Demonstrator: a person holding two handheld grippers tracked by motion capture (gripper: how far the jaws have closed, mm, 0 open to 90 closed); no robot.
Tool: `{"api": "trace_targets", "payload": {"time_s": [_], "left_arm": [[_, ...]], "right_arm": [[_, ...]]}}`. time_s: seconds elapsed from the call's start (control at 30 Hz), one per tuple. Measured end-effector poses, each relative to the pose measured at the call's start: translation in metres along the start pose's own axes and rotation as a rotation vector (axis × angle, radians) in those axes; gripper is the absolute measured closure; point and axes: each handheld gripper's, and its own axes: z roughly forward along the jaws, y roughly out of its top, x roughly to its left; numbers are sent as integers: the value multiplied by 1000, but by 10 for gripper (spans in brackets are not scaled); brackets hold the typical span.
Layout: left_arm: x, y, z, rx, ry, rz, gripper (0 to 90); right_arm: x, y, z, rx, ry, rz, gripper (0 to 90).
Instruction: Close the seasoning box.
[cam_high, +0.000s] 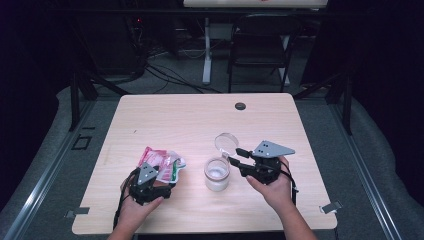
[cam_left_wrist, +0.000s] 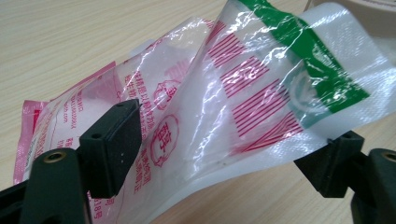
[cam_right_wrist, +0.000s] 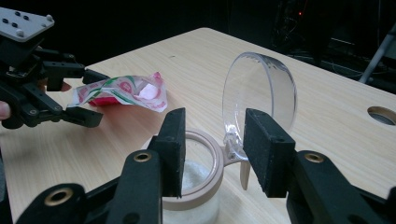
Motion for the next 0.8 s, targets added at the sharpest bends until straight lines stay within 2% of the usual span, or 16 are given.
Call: {"api": "trace_targets", "payload": {"time_s": [0.37, 0.43, 0.53, 0.8], "left_arm": [[-17, 6, -2, -3, -11, 56, 162], [-21, 7, -2, 0, 6, 55, 166], [-25, 8, -1, -2, 9, 53, 193], [-34, 13, -6, -30, -33, 55, 215]], "right_arm": [[-1, 0, -1, -5, -11, 6, 557], [-2, 0, -1, -10, -14, 7, 549], [-3, 0, -2, -9, -21, 12, 543], [-6, 0, -4, -7, -29, 17, 542]]}}
